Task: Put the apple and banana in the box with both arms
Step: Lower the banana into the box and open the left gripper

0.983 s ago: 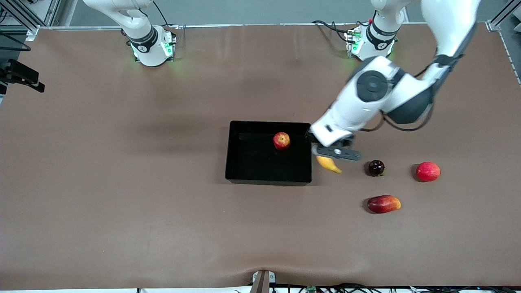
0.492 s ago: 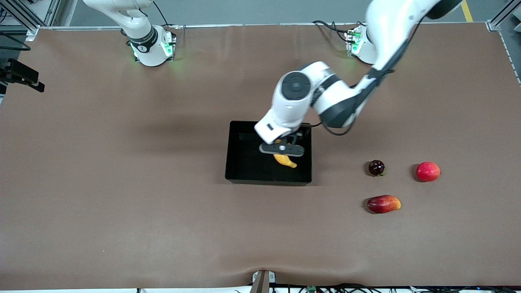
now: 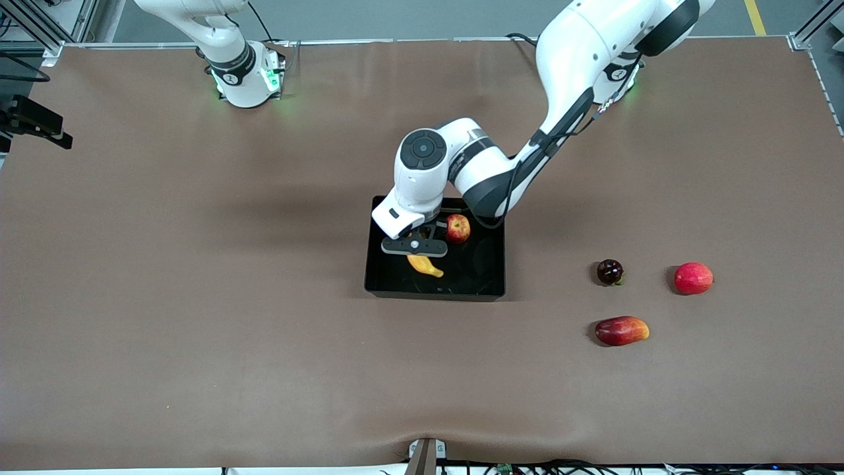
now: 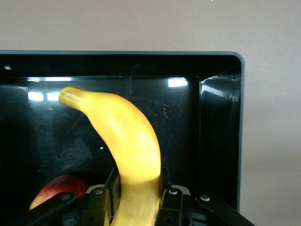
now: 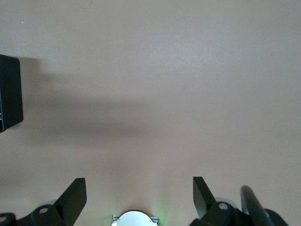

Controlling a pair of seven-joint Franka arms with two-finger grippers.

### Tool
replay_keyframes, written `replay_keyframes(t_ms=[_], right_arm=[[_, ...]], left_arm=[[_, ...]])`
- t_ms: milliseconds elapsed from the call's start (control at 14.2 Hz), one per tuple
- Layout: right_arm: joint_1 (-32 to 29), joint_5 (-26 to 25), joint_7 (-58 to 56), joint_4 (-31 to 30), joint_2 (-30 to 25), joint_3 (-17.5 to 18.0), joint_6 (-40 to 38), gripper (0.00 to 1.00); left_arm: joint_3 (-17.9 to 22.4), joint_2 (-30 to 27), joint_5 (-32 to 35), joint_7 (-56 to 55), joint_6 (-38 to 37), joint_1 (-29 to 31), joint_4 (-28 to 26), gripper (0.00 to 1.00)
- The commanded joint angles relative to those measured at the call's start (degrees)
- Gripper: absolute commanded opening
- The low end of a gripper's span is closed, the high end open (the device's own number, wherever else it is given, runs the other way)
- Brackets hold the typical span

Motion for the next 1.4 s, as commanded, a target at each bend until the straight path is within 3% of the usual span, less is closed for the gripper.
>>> replay_keyframes(t_ms=[0, 351, 632, 983, 1054, 1124, 1194, 1264, 1335], right_arm=[[-0.35, 0.68, -0.35, 0.32, -0.28, 0.01, -1.37, 1.00], [-0.44, 0.77, -0.26, 0.32, -0.28, 0.10, -1.37, 1.00], [-0.44, 0.77, -0.35, 0.06, -0.36, 0.10, -1.46, 1.00], [-0.97, 0.77, -0.35, 0.05, -0.28, 0.28, -1.46, 1.00], [-0.97, 0.77, -0.35, 0.05, -0.28, 0.28, -1.46, 1.00], [-0.97, 0.77, -0.35, 0.05, -0.36, 0.28, -1.46, 1.00], [-0.97, 0.77, -0.44, 0.05, -0.36, 0.28, -1.29, 1.00], [-0.97, 0.77, -0.44, 0.05, -0.36, 0.28, -1.28, 1.00], [-0.97, 0.77, -0.35, -0.03, -0.28, 0.37, -1.28, 1.00]], left_arm=[[0.60, 2.20, -0.66, -0.96, 0.61, -1.06, 2.21, 0.00], [1.04, 4.84, -0.49, -1.49, 4.12, -1.85, 2.29, 0.00], [5.42, 6.60, -0.49, -0.79, 6.41, -5.36, 2.20, 0.00], [6.05, 8.80, -0.49, -1.05, 7.73, -6.25, 2.12, 0.00], [6.05, 8.80, -0.49, -0.88, 7.73, -6.16, 2.03, 0.06], [6.05, 8.71, -0.49, -0.70, 7.73, -5.90, 2.12, 0.37], [6.14, 8.54, -0.22, -0.61, 7.73, -5.72, 2.12, 0.79], [6.31, 8.27, 0.04, -0.35, 7.73, -5.55, 2.12, 1.00], [6.66, 7.84, 0.04, -0.52, 7.73, -5.46, 2.12, 1.00]])
